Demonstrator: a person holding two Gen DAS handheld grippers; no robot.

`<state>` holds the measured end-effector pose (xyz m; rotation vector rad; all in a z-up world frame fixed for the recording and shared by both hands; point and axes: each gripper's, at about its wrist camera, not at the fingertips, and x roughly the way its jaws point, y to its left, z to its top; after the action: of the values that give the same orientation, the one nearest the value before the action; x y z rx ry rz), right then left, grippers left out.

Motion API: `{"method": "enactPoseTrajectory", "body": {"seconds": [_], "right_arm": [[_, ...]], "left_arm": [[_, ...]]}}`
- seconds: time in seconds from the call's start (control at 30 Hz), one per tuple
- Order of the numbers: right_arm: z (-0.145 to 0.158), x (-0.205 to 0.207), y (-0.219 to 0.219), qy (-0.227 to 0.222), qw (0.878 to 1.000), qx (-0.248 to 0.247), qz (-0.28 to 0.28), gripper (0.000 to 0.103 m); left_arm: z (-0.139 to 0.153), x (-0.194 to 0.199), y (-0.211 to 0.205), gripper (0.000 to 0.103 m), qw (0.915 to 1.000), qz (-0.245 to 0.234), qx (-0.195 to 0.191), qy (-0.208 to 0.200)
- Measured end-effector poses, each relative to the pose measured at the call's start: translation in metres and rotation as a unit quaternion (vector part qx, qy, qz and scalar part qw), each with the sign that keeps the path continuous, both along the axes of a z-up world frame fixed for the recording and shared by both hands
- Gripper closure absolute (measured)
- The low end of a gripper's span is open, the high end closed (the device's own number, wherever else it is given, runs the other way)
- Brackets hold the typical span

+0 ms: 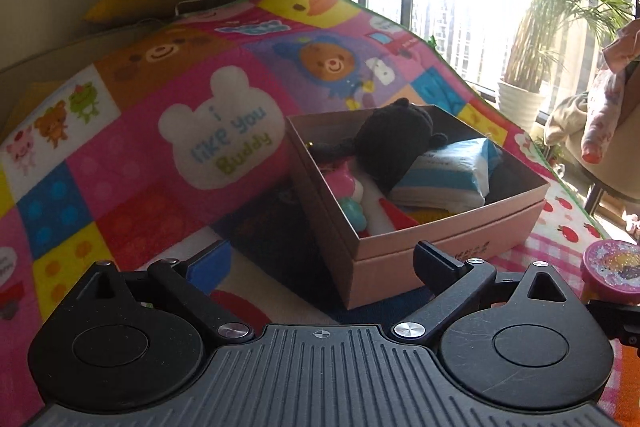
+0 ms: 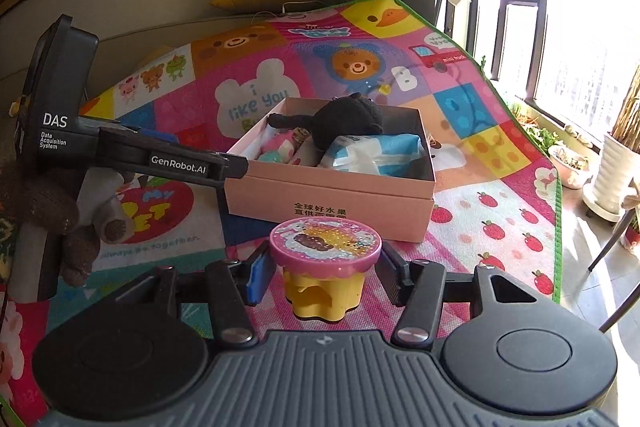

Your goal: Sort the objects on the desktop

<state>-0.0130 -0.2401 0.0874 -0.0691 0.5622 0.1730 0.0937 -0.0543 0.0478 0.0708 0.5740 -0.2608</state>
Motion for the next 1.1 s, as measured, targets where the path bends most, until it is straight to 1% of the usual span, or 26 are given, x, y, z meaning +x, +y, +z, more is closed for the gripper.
{"method": "enactPoseTrajectory", "body": {"seconds": [0.1, 0.17, 0.27, 0.33, 0.4, 0.47, 0.53, 0.57, 0.63, 0.67, 0.7, 0.77, 0.8, 0.83, 0.87, 0.93, 1.0, 1.03, 1.07, 1.1], "right_arm": [[0.011, 0.008, 0.009, -0.018, 1.000, -0.025, 0.006, 0.049], [0.024, 0.016, 0.012, -0.041, 0.998, -0.041, 0.008, 0.049], [0.048, 0.036, 0.012, -0.069, 0.997, -0.043, 0.008, 0.049], [0.063, 0.056, 0.009, -0.072, 0.997, -0.021, 0.002, 0.049], [0.077, 0.081, 0.005, -0.065, 0.998, 0.014, -0.006, 0.049], [0.086, 0.103, 0.004, -0.064, 0.997, 0.042, -0.008, 0.049], [0.090, 0.121, 0.006, -0.059, 0.996, 0.061, -0.006, 0.048], [0.089, 0.130, 0.009, -0.056, 0.996, 0.065, -0.006, 0.046], [0.082, 0.144, 0.014, -0.050, 0.997, 0.054, -0.011, 0.034], [0.076, 0.149, 0.017, -0.047, 0.998, 0.043, -0.019, 0.034], [0.071, 0.151, 0.017, -0.043, 0.998, 0.036, -0.025, 0.032], [0.060, 0.151, 0.012, -0.033, 0.998, 0.037, -0.037, 0.025], [0.054, 0.148, 0.009, -0.029, 0.998, 0.042, -0.043, 0.018], [0.048, 0.143, 0.005, -0.026, 0.998, 0.047, -0.046, 0.013], [0.041, 0.136, 0.002, -0.023, 0.997, 0.051, -0.048, 0.012], [0.024, 0.118, -0.002, -0.017, 0.996, 0.061, -0.058, 0.003], [0.003, 0.094, -0.004, -0.017, 0.994, 0.076, -0.075, 0.000], [-0.007, 0.083, -0.004, -0.017, 0.993, 0.079, -0.084, 0.000], [-0.017, 0.072, -0.002, -0.015, 0.992, 0.079, -0.095, 0.000], [-0.026, 0.065, 0.000, -0.010, 0.991, 0.079, -0.104, 0.000]], "left_arm": [[-0.012, -0.019, 0.013, 0.002, 0.9994, -0.003, -0.031, 0.017], [-0.022, -0.035, 0.018, 0.002, 0.9985, -0.012, -0.049, 0.022], [-0.035, -0.054, 0.018, 0.001, 0.9976, -0.028, -0.061, 0.020], [-0.037, -0.058, 0.018, 0.001, 0.9970, -0.036, -0.066, 0.019], [-0.036, -0.058, 0.021, 0.000, 0.9966, -0.035, -0.074, 0.011], [-0.038, -0.056, 0.024, 0.000, 0.9956, -0.032, -0.085, 0.022], [-0.038, -0.055, 0.027, 0.000, 0.9948, -0.029, -0.095, 0.023], [-0.038, -0.055, 0.028, 0.000, 0.9945, -0.029, -0.098, 0.023], [-0.039, -0.055, 0.029, 0.000, 0.9942, -0.029, -0.101, 0.023], [-0.039, -0.054, 0.030, 0.000, 0.9941, -0.029, -0.101, 0.024], [-0.039, -0.054, 0.030, 0.000, 0.9940, -0.029, -0.102, 0.026], [-0.040, -0.052, 0.030, 0.000, 0.9937, -0.026, -0.104, 0.034], [-0.041, -0.050, 0.030, 0.000, 0.9935, -0.022, -0.105, 0.039], [-0.042, -0.048, 0.030, 0.000, 0.9933, -0.016, -0.106, 0.044], [-0.043, -0.047, 0.031, 0.000, 0.9931, -0.009, -0.106, 0.049], [-0.044, -0.043, 0.033, 0.000, 0.9923, 0.008, -0.110, 0.056], [-0.044, -0.043, 0.034, 0.000, 0.9926, 0.017, -0.107, 0.055], [-0.043, -0.043, 0.033, 0.000, 0.9931, 0.014, -0.102, 0.056], [-0.043, -0.043, 0.032, 0.000, 0.9938, 0.013, -0.095, 0.056], [-0.043, -0.044, 0.030, 0.000, 0.9953, 0.018, -0.078, 0.054]]}}
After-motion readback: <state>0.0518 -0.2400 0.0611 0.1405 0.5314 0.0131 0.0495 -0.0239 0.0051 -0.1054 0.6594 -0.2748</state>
